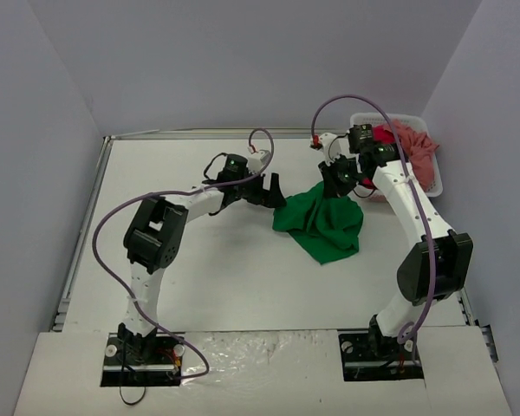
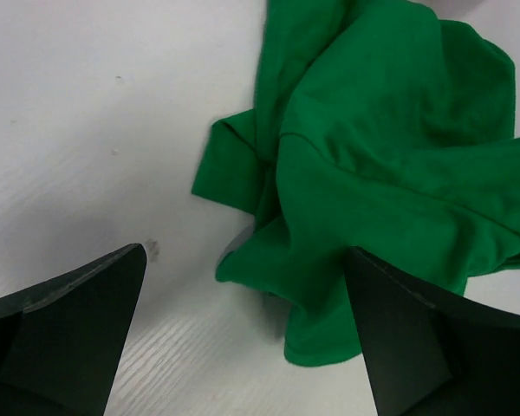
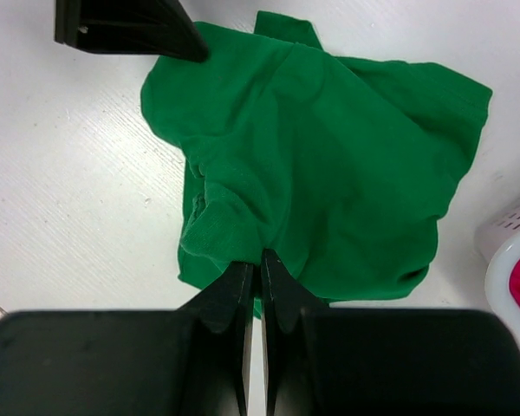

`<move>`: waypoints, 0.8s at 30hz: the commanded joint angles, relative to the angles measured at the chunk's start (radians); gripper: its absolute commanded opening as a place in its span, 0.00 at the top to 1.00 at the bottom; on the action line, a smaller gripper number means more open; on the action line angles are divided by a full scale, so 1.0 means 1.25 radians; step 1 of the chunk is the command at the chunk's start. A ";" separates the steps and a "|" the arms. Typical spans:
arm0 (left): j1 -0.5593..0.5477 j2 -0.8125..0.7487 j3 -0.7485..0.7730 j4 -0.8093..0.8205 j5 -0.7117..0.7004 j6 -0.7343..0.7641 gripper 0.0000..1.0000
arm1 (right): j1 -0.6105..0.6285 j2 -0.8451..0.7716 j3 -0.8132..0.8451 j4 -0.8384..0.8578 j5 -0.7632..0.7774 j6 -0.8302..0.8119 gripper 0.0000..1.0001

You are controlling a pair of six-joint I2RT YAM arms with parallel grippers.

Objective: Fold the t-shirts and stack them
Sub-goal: Flatten out the tshirt

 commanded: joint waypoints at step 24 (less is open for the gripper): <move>0.149 -0.294 0.293 -0.458 0.110 0.174 0.98 | -0.003 -0.089 0.118 -0.043 -0.018 -0.015 1.00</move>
